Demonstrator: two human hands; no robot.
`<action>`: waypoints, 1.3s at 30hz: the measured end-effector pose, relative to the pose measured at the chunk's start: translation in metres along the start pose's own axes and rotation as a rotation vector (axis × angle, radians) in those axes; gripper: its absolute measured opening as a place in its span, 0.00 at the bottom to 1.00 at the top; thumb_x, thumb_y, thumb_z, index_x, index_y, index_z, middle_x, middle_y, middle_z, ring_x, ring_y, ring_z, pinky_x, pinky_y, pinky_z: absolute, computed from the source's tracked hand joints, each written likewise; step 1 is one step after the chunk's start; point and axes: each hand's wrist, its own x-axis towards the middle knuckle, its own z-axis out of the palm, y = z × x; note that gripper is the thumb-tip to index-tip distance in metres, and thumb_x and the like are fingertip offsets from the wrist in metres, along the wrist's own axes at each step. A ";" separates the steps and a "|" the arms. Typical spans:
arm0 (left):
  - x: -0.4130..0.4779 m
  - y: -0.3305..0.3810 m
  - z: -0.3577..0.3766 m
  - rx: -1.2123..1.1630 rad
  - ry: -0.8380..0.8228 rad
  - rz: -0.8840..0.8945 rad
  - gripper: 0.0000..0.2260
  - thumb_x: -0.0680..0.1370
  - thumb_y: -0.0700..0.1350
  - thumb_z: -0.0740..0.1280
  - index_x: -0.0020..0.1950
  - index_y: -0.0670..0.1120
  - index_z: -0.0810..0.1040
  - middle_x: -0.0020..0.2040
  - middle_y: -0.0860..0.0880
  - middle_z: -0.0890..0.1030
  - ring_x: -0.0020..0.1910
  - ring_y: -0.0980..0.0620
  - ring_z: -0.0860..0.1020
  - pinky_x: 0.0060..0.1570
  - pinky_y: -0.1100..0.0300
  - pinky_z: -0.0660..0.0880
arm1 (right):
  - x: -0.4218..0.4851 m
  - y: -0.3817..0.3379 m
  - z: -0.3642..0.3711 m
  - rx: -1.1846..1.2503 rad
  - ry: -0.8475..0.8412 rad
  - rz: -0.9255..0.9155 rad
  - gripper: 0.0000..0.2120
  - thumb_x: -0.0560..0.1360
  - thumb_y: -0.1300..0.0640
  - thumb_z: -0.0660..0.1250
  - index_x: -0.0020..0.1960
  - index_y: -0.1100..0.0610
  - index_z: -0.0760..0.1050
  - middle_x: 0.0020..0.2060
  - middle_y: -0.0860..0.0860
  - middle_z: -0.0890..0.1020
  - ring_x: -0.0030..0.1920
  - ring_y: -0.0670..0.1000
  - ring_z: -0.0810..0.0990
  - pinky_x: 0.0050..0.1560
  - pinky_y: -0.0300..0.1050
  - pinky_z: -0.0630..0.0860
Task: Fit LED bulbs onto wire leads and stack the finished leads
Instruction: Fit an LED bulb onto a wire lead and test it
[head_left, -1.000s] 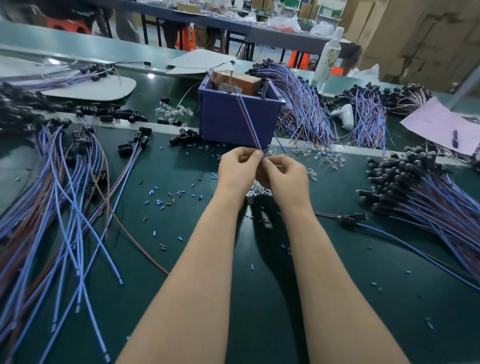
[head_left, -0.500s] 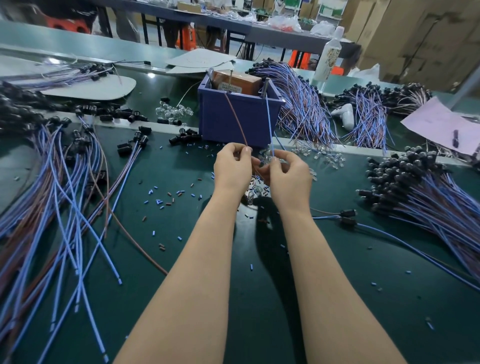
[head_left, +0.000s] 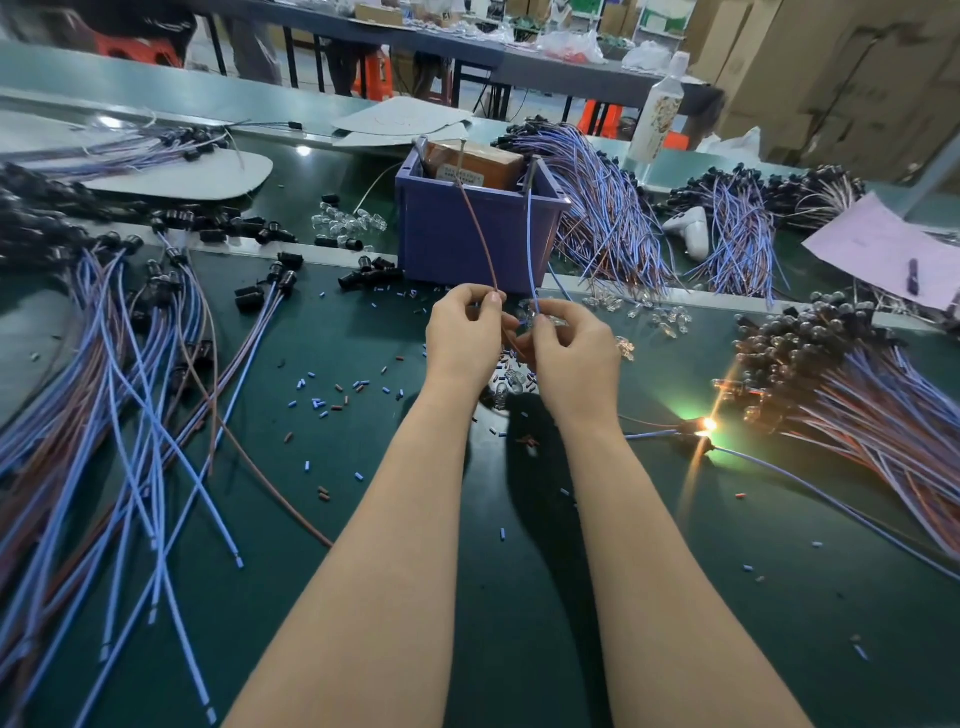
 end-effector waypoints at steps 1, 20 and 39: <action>0.000 0.000 0.000 0.003 -0.001 -0.004 0.06 0.80 0.39 0.60 0.47 0.44 0.76 0.32 0.51 0.79 0.38 0.51 0.78 0.51 0.53 0.77 | 0.000 0.000 0.000 -0.001 -0.002 -0.002 0.09 0.77 0.62 0.62 0.54 0.58 0.78 0.41 0.58 0.84 0.44 0.56 0.83 0.53 0.56 0.78; -0.022 0.078 0.028 0.109 -0.106 0.368 0.08 0.78 0.49 0.65 0.45 0.45 0.77 0.36 0.53 0.78 0.36 0.57 0.75 0.40 0.65 0.72 | 0.017 -0.050 -0.082 -0.299 0.152 -0.418 0.10 0.78 0.53 0.65 0.50 0.60 0.80 0.40 0.52 0.79 0.39 0.48 0.75 0.40 0.33 0.68; -0.131 0.061 0.273 -0.257 -0.716 -0.548 0.12 0.79 0.37 0.60 0.36 0.43 0.68 0.45 0.41 0.75 0.39 0.48 0.75 0.45 0.57 0.74 | -0.023 0.077 -0.261 0.961 0.911 0.399 0.16 0.81 0.56 0.60 0.36 0.59 0.71 0.20 0.47 0.78 0.22 0.43 0.78 0.25 0.34 0.75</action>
